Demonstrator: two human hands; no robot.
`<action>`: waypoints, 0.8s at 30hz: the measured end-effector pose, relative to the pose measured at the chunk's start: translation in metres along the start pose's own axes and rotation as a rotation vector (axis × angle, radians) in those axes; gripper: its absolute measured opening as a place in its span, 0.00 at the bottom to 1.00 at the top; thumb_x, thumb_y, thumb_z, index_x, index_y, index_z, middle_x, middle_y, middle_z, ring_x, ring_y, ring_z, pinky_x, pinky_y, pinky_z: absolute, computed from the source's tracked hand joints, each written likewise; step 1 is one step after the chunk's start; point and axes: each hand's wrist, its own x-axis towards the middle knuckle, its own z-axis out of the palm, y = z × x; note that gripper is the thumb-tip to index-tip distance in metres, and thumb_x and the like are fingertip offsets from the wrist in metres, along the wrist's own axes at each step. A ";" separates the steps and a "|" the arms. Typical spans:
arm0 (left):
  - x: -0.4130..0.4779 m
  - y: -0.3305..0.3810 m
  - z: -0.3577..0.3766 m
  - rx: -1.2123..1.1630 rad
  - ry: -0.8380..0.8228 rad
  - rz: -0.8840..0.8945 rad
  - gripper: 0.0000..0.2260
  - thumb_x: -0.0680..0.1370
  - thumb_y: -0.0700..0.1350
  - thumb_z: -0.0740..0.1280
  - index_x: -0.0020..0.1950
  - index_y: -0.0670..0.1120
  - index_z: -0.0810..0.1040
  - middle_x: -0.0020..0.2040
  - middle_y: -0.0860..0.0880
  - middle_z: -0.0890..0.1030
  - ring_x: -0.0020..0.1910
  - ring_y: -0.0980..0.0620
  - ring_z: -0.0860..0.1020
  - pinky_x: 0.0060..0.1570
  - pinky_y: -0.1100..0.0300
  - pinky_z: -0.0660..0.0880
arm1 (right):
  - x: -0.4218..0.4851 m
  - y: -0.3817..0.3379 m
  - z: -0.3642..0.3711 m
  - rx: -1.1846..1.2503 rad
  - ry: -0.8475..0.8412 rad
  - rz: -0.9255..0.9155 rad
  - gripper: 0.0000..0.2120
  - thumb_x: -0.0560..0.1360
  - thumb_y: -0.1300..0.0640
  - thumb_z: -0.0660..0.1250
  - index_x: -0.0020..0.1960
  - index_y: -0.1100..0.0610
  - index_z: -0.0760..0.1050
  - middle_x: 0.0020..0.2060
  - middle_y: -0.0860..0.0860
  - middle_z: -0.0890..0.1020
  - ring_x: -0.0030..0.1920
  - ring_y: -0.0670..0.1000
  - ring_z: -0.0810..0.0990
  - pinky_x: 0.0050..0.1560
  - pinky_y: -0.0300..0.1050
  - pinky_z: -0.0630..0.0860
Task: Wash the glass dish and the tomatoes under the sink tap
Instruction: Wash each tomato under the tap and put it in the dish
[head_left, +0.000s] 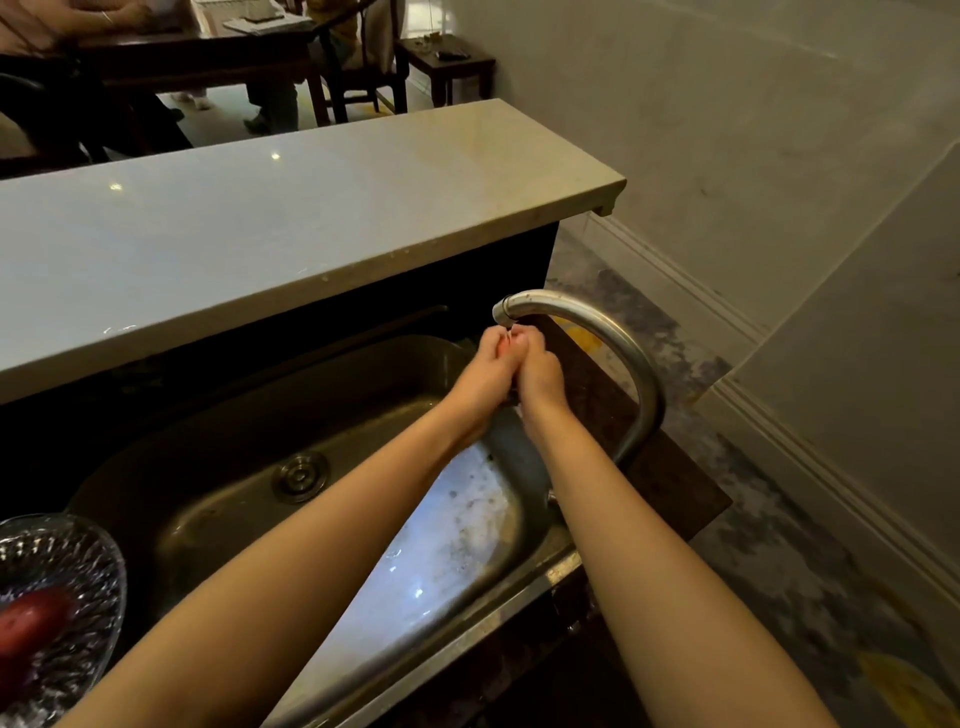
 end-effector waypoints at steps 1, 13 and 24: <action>-0.002 -0.003 0.002 0.000 -0.007 0.008 0.10 0.81 0.49 0.55 0.56 0.45 0.69 0.43 0.50 0.74 0.41 0.54 0.75 0.36 0.65 0.73 | 0.000 -0.002 -0.002 0.015 -0.010 0.000 0.16 0.79 0.51 0.53 0.43 0.52 0.78 0.40 0.54 0.80 0.50 0.58 0.78 0.45 0.48 0.76; 0.001 -0.004 0.008 -0.185 0.152 -0.053 0.16 0.80 0.50 0.59 0.64 0.44 0.66 0.49 0.48 0.76 0.48 0.53 0.76 0.47 0.60 0.75 | -0.011 -0.001 -0.005 -0.112 -0.059 -0.086 0.25 0.81 0.46 0.46 0.62 0.60 0.74 0.59 0.62 0.78 0.61 0.58 0.75 0.65 0.55 0.69; 0.002 -0.001 0.004 -0.111 0.126 -0.062 0.17 0.79 0.51 0.60 0.57 0.38 0.72 0.41 0.46 0.75 0.43 0.51 0.75 0.44 0.56 0.72 | -0.015 0.000 0.003 -0.030 0.041 -0.034 0.21 0.80 0.48 0.50 0.63 0.58 0.73 0.58 0.59 0.78 0.60 0.58 0.75 0.62 0.55 0.71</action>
